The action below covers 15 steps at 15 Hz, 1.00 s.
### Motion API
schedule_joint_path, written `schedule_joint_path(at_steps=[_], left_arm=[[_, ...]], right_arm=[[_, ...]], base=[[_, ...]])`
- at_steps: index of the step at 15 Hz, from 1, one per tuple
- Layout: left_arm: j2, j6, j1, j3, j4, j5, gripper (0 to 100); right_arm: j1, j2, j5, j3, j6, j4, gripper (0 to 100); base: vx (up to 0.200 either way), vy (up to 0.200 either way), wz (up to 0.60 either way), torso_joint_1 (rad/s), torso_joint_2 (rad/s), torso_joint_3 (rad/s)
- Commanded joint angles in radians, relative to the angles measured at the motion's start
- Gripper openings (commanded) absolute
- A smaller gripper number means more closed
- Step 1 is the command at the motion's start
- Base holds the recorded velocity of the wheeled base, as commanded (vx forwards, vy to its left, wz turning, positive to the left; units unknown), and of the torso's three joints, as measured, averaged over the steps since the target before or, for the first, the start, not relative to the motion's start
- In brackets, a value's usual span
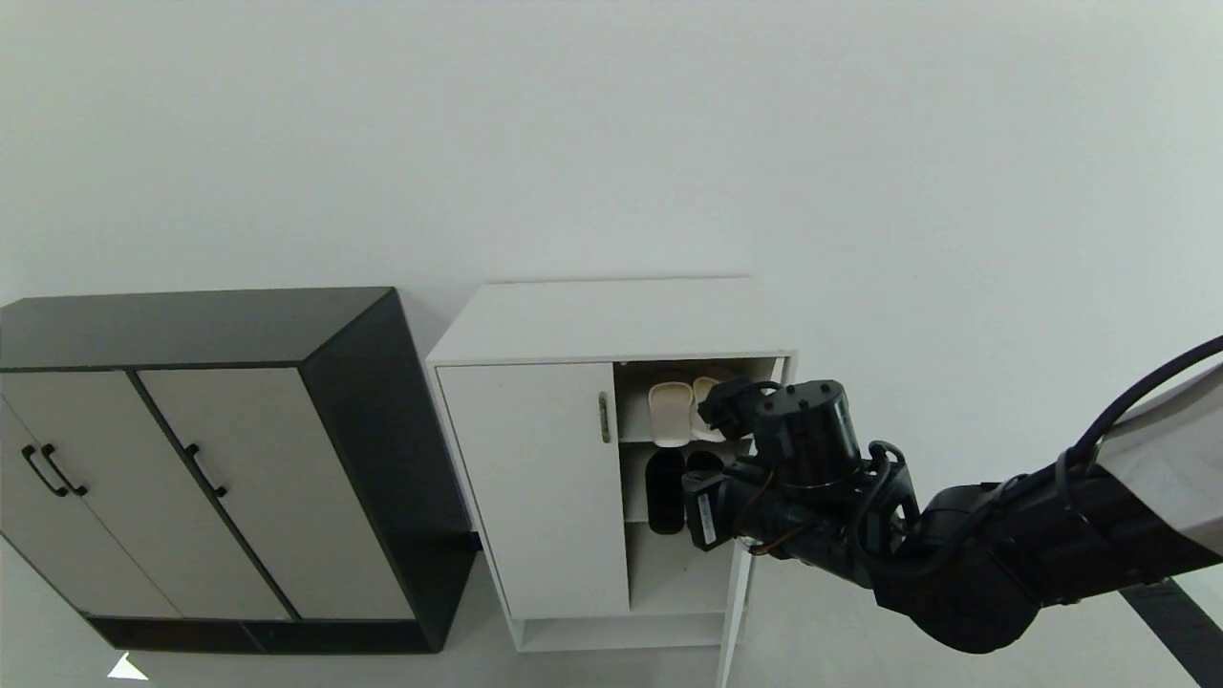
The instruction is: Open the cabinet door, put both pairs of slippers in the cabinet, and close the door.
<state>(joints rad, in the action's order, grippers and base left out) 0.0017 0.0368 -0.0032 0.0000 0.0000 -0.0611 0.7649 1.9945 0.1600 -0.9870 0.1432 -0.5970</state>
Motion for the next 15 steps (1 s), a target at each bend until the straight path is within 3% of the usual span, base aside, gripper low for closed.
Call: schedule_joint_path(at_steps=[1,7,12,15], left_arm=[[0.0,0.0,0.0,0.0,0.0,0.0,0],[0.0,0.0,0.0,0.0,0.0,0.0,0],[0.0,0.0,0.0,0.0,0.0,0.0,0],[0.0,0.0,0.0,0.0,0.0,0.0,0]], right_arm=[[-0.024,-0.002,0.012,0.005,-0.007,0.0,0],[-0.18,-0.071,0.01,0.088,-0.217,0.01,0],[-0.211,-0.082,0.012,0.134,-0.304,0.1,0],[-0.216,-0.074,0.01,0.136,-0.341,0.166,0]], base=[[0.0,0.0,0.0,0.0,0.0,0.0],[0.033,0.0,0.0,0.001,0.0,0.0],[0.2,0.0,0.0,0.004,0.0,0.003],[0.0,0.0,0.0,0.0,0.0,0.0]])
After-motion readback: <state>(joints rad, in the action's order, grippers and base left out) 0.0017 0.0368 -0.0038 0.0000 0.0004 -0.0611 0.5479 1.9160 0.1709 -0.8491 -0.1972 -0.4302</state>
